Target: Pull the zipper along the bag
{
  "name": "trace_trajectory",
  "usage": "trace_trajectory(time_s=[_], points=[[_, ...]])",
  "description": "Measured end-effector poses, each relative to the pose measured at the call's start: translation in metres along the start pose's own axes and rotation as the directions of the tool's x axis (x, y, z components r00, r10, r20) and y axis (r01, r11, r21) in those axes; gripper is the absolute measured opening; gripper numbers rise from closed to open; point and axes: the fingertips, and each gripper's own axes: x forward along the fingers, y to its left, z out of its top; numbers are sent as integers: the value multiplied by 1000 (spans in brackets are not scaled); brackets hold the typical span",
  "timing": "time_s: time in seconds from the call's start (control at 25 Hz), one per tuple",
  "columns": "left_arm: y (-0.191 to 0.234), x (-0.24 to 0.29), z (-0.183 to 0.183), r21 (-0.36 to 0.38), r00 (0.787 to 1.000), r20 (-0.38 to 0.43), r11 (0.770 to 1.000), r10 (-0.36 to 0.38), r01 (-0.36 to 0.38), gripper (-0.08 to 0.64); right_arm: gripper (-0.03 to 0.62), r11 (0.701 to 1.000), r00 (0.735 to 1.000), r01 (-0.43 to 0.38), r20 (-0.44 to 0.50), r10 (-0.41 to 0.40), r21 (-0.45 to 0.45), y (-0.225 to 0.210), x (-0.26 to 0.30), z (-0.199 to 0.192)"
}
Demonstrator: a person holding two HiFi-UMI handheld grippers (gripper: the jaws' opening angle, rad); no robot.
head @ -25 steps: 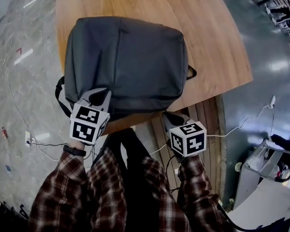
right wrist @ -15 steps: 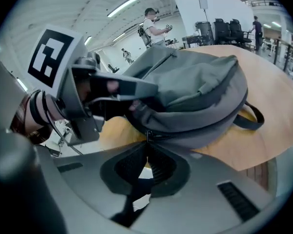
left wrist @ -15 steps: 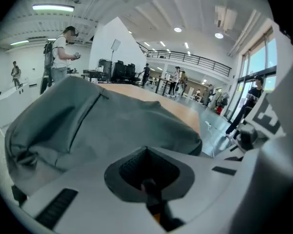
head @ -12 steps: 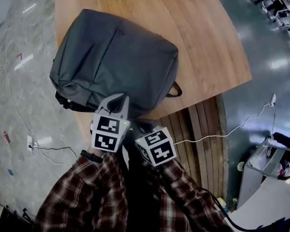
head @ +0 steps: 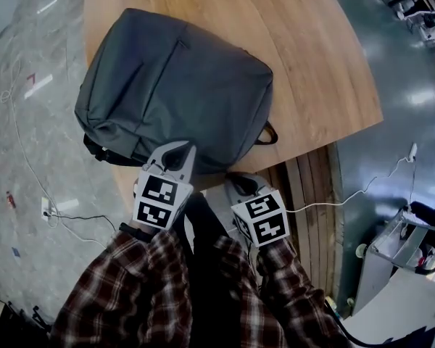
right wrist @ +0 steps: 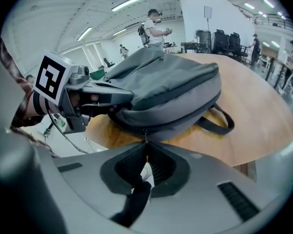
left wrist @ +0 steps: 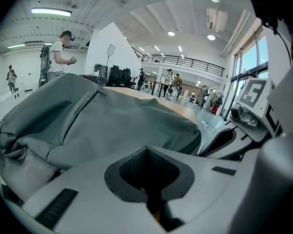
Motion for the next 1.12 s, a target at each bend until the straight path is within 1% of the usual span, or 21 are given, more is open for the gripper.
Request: trace_trajectory(time_s=[0.12,0.32,0.44,0.52,0.64,0.76,0.8,0.88,0.96,1.0,1.04,1.12], points=[[0,0,-1,1,1000,-4,1000,-10,10,11,18,998,998,65,2,-65,-16,-37,-8,4],[0,0,-2,3,1000,-8,1000,-22,22,10,20,989,989,147,18,-148,28,-108,-19,23],[1,1,-6,-3,999,-16,1000,-28,28,11,20,984,984,178,14,-179,29,-136,-17,35],[1,1,-7,-16,999,-26,999,-40,39,11,20,983,983,182,13,-182,40,-142,-16,38],[3,0,-9,-51,994,-70,995,-86,83,11,18,981,982,187,19,-188,58,-136,-19,34],[6,4,-10,-87,977,-151,986,-153,141,11,18,978,982,184,18,-187,94,-126,-27,23],[9,7,-9,-83,971,-176,985,-162,150,11,18,978,984,176,18,-179,108,-120,-29,18],[18,12,-5,-57,964,-215,987,-156,147,11,17,981,989,145,19,-149,128,-104,-31,9],[29,16,0,-34,957,-252,990,-142,138,11,17,986,994,99,22,-103,133,-80,-29,3],[35,16,1,-35,954,-269,992,-129,124,11,17,989,997,73,23,-77,130,-65,-25,1],[42,14,3,-45,953,-284,994,-104,95,11,17,991,998,47,24,-51,123,-49,-21,0],[57,1,10,-69,956,-293,998,-9,-11,11,17,994,1000,-5,26,2,106,-16,-10,2]])
